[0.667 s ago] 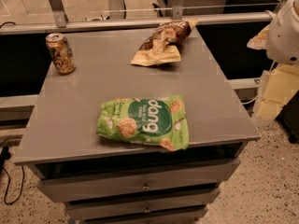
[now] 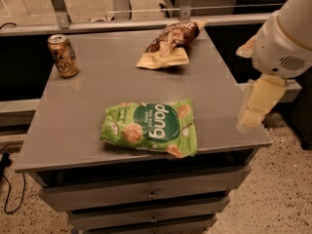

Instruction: Pick green rice chip bag

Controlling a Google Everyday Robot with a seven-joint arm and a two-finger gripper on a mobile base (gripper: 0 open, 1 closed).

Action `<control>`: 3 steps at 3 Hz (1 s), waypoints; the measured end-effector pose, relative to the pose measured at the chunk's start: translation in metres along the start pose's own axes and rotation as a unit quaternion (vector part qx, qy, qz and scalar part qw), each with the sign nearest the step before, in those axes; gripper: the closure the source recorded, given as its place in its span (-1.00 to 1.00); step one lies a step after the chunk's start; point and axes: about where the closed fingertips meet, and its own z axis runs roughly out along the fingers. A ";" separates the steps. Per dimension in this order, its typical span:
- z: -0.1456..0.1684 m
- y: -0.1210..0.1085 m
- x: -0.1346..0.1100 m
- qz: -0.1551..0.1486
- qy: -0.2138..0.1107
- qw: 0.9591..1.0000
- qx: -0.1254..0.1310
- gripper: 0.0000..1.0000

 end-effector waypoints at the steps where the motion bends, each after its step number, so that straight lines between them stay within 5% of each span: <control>1: 0.051 0.002 -0.035 -0.012 -0.044 0.999 -0.023 -1.00; 2: 0.121 0.014 -0.086 -0.015 -0.114 0.991 -0.067 -1.00; 3: 0.147 0.025 -0.121 -0.010 -0.157 0.983 -0.098 -1.00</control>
Offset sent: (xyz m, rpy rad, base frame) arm 0.0536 0.1563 -0.1321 0.3476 0.1002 0.1620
